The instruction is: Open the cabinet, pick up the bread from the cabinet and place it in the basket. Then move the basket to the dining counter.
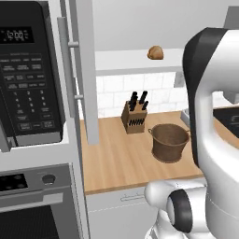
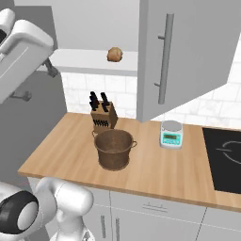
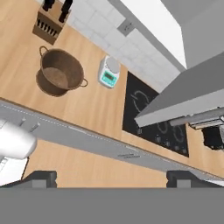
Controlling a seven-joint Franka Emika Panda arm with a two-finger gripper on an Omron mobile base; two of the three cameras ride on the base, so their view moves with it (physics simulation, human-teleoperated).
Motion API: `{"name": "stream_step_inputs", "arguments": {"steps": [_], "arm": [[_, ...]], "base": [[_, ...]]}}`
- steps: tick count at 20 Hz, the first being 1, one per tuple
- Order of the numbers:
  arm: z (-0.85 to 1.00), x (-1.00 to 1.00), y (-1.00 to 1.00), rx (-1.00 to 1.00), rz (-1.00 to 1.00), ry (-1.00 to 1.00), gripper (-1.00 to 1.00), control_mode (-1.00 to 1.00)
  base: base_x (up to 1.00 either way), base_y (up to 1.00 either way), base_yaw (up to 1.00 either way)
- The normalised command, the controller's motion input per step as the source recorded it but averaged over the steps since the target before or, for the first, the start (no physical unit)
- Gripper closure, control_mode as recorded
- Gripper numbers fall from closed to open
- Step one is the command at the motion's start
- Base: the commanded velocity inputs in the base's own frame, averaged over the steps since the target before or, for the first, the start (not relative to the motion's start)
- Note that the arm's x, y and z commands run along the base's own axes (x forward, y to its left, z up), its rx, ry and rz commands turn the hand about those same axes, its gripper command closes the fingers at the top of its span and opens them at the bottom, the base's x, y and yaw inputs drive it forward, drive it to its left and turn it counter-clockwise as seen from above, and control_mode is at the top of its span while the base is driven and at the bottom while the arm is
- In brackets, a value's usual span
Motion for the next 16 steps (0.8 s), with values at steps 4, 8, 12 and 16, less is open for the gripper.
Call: {"name": "stream_step_inputs", "arguments": {"steps": [4, 8, 12, 16], "arm": [[-0.34, 0.83, -0.21, -0.03, 0.00, 0.04, -1.00, -1.00], [-0.28, 1.00, -0.01, -0.13, -0.02, 0.07, -1.00, -1.00], [-0.37, 0.74, -0.10, -0.28, -0.13, 0.16, -1.00, -1.00], [-0.08, 0.66, -0.38, -0.28, -0.23, 0.26, -1.00, -1.00]], "base": [[0.00, 0.00, 0.00], [0.00, 0.00, 0.00], [0.00, 0.00, 0.00], [0.00, 0.00, 0.00]]}}
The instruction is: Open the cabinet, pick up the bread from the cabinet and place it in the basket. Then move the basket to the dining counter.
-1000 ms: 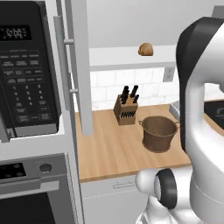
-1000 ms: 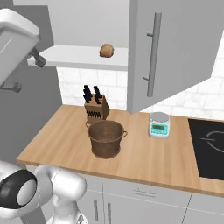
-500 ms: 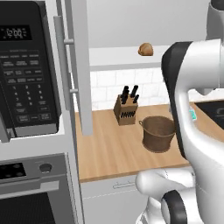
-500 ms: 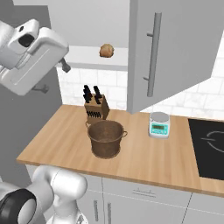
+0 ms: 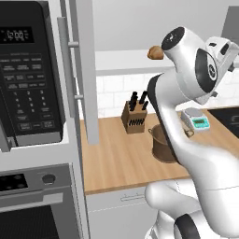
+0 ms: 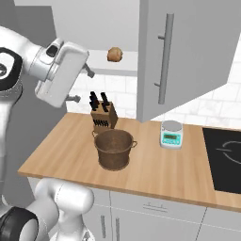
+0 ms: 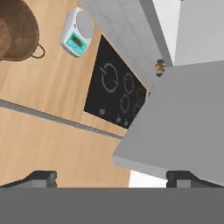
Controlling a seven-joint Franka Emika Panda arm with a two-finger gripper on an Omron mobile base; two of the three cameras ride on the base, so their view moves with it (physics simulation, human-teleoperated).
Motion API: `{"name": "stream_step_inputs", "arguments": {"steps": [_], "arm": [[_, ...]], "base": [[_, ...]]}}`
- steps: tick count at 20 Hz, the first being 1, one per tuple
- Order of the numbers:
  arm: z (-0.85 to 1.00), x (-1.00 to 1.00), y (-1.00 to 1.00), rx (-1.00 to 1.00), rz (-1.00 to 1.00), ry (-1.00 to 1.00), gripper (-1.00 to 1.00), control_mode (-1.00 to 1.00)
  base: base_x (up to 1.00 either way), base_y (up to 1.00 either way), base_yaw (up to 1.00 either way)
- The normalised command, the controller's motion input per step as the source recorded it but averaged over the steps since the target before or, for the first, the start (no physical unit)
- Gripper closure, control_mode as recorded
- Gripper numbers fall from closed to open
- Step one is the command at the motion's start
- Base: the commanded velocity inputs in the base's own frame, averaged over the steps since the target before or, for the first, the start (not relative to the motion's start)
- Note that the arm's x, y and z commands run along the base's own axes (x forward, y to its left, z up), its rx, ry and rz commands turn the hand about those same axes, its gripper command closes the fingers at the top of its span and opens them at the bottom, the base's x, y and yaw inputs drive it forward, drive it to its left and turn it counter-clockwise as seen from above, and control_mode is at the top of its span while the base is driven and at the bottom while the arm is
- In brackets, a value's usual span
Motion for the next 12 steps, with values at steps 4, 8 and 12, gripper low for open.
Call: {"name": "stream_step_inputs", "arguments": {"steps": [4, 8, 12], "arm": [[0.06, 0.61, -0.77, -0.05, -0.28, 0.23, -1.00, -1.00], [0.26, 0.67, -0.96, 0.00, -0.30, 0.22, -1.00, -1.00], [0.24, 0.49, -0.98, 0.00, -0.33, 0.26, -1.00, -1.00]], "base": [[0.00, 0.00, 0.00], [0.00, 0.00, 0.00], [0.00, 0.00, 0.00]]}}
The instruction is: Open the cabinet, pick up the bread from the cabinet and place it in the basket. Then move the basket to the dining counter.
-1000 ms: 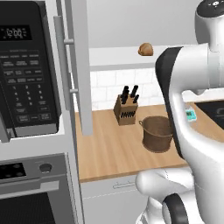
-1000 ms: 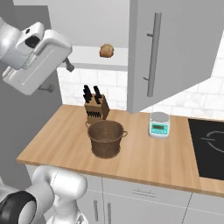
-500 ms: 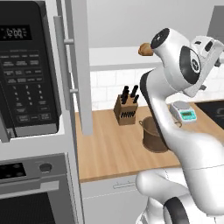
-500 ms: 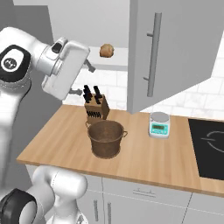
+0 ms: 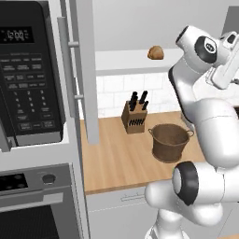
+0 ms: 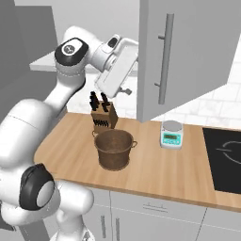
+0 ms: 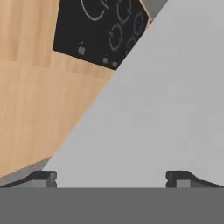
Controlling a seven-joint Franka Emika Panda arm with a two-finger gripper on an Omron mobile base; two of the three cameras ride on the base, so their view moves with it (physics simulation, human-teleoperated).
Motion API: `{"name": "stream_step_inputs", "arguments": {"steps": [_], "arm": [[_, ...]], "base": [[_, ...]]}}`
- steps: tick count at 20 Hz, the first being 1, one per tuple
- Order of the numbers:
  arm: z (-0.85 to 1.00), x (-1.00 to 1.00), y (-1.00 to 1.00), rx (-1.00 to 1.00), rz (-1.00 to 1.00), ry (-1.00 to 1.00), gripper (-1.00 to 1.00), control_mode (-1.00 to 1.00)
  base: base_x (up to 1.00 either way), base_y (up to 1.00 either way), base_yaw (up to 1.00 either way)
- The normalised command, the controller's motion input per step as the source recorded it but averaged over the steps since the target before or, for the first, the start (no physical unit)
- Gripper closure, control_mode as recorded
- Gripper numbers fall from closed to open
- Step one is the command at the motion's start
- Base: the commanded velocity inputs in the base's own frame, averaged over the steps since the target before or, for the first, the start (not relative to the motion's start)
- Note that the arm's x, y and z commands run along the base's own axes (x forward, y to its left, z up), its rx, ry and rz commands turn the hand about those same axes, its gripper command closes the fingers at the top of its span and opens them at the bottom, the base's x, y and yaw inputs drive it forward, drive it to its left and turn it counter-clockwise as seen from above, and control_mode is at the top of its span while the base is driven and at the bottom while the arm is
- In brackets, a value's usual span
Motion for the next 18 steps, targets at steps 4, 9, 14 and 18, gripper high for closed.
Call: {"name": "stream_step_inputs", "arguments": {"steps": [4, 9, 14, 18], "arm": [[0.04, 0.00, -1.00, -0.07, -0.29, 0.13, -1.00, -1.00], [0.03, -0.08, -1.00, -0.11, -0.28, 0.04, -1.00, -1.00], [0.27, -0.26, -0.98, -0.09, -0.06, 0.00, -1.00, -1.00], [0.00, -0.09, -0.99, 0.17, 0.24, 0.00, -1.00, -1.00]], "base": [[0.00, 0.00, 0.00], [0.00, 0.00, 0.00], [0.00, 0.00, 0.00], [0.00, 0.00, 0.00]]}}
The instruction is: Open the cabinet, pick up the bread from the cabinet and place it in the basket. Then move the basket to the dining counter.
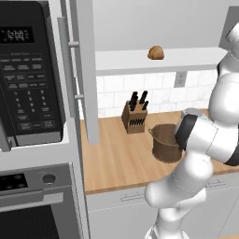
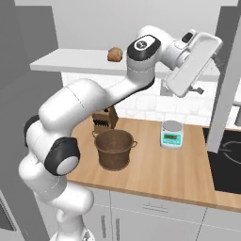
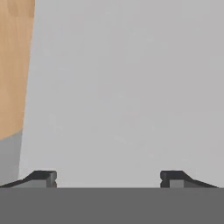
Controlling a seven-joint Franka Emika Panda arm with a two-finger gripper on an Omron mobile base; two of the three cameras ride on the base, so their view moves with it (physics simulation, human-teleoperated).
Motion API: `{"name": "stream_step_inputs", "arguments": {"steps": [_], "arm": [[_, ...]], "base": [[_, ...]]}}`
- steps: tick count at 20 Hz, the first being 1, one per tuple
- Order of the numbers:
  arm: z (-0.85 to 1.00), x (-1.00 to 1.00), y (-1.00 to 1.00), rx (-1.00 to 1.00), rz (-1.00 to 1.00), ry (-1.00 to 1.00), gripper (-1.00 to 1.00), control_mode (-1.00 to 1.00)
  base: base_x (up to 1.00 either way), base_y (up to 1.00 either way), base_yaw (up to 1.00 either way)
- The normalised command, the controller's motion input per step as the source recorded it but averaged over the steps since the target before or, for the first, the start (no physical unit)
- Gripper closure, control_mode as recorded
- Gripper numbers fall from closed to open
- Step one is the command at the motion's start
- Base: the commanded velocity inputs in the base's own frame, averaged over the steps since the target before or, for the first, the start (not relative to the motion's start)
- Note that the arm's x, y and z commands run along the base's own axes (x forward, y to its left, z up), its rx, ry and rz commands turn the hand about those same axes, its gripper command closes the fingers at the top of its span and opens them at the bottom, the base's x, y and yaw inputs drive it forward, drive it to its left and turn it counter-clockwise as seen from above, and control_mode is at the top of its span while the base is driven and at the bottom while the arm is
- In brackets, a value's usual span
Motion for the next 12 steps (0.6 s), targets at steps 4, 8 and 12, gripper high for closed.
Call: {"name": "stream_step_inputs", "arguments": {"steps": [4, 8, 12], "arm": [[0.00, 0.00, -0.74, 0.12, 0.31, -0.04, -1.00, -1.00], [-0.16, -0.05, 0.11, 0.12, 0.19, -0.20, -1.00, -1.00], [-0.47, 0.00, 0.93, 0.12, 0.01, -0.07, -1.00, -1.00]], "base": [[0.00, 0.00, 0.00], [0.00, 0.00, 0.00], [0.00, 0.00, 0.00]]}}
